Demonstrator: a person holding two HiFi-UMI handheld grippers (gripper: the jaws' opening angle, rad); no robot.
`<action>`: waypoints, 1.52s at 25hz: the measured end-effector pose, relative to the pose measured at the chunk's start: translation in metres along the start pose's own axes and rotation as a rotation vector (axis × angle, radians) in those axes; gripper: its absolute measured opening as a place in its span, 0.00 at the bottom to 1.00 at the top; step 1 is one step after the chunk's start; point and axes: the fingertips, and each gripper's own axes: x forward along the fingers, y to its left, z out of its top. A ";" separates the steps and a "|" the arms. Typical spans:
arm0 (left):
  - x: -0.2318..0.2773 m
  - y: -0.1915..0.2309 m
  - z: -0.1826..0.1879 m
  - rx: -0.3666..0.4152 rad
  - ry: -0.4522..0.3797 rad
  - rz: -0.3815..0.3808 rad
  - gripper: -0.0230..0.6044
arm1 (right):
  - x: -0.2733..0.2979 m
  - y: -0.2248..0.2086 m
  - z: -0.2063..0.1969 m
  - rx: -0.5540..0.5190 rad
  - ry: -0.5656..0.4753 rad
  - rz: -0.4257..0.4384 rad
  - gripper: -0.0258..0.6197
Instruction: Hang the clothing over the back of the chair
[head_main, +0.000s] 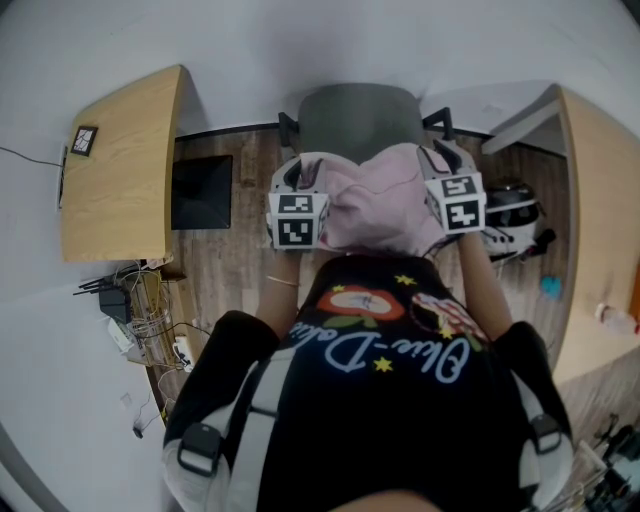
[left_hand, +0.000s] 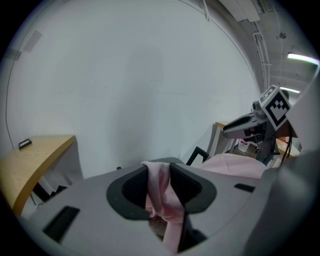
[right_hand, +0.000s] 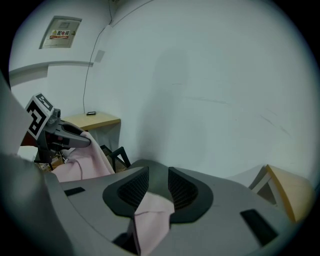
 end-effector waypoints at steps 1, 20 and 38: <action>0.000 -0.001 -0.001 0.000 0.003 0.000 0.20 | -0.001 0.001 0.000 0.001 -0.002 0.001 0.20; -0.011 -0.004 -0.013 -0.055 0.050 0.002 0.43 | -0.013 0.003 0.006 0.047 -0.047 0.012 0.20; -0.050 -0.034 0.076 -0.039 -0.274 -0.096 0.33 | -0.057 0.003 0.036 0.113 -0.231 0.009 0.04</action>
